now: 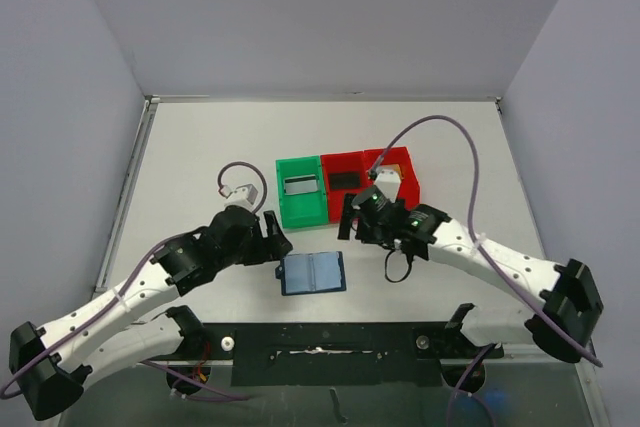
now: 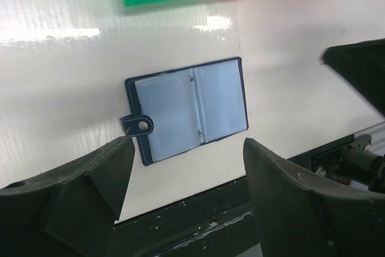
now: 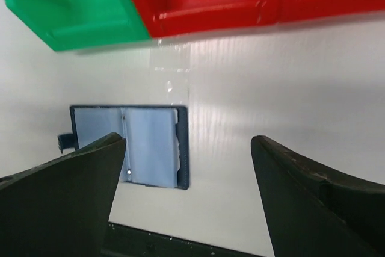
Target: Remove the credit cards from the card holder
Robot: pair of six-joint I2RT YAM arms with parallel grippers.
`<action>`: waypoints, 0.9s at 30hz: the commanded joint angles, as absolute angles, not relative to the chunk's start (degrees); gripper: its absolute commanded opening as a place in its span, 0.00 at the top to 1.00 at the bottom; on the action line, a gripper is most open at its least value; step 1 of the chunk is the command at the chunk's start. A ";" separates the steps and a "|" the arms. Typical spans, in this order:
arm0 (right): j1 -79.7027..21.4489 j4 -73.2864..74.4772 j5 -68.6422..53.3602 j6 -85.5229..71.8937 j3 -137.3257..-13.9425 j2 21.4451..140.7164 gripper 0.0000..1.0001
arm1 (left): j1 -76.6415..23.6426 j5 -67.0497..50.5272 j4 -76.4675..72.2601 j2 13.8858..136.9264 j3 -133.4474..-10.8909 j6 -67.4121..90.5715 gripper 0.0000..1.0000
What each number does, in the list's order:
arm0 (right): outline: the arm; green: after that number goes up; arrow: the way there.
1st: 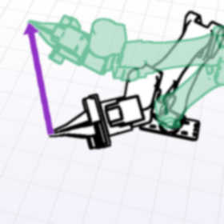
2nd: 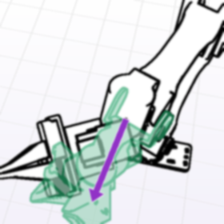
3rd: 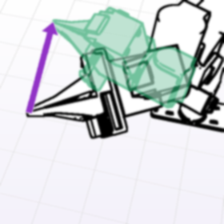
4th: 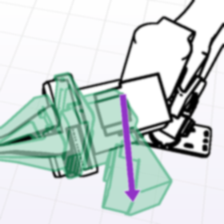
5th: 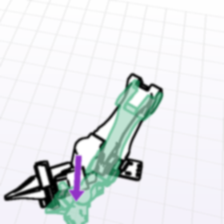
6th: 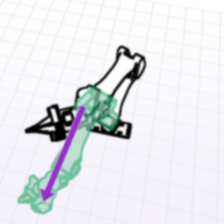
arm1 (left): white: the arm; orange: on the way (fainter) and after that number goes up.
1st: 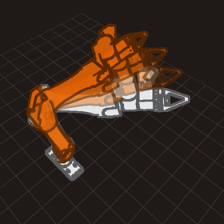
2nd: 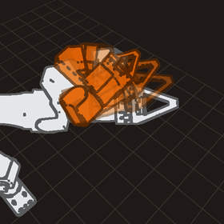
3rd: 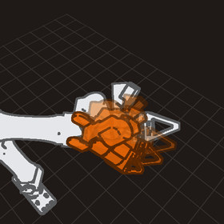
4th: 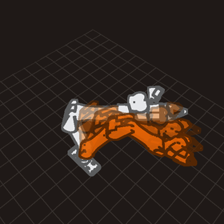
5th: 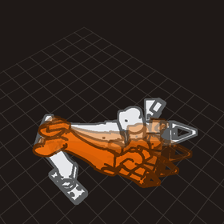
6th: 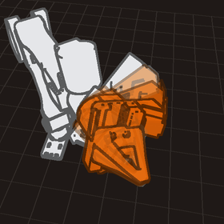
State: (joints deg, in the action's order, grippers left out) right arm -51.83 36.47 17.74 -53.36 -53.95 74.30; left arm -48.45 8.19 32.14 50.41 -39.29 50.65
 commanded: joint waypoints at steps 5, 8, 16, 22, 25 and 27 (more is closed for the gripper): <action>-49.28 28.69 37.62 -33.91 -56.19 55.97 0.06 | -41.88 19.52 42.19 46.03 -49.58 45.54 0.22; -48.91 22.10 41.41 -26.25 -53.66 50.32 0.01 | -37.61 22.32 44.93 45.84 -53.68 42.05 0.15; -27.43 24.42 30.34 -21.00 -56.00 49.19 0.02 | -22.40 21.27 49.91 50.25 -63.63 36.48 0.03; -20.91 24.00 18.43 -17.39 -59.80 44.52 0.02 | -21.36 25.48 51.20 47.17 -69.33 39.24 0.03; -20.88 23.77 14.07 -17.02 -62.52 42.80 0.02 | -21.36 27.48 51.47 45.08 -71.61 40.62 0.03; -20.89 23.73 11.44 -16.76 -63.65 42.52 0.03 | -21.36 29.58 51.47 43.72 -72.50 42.46 0.03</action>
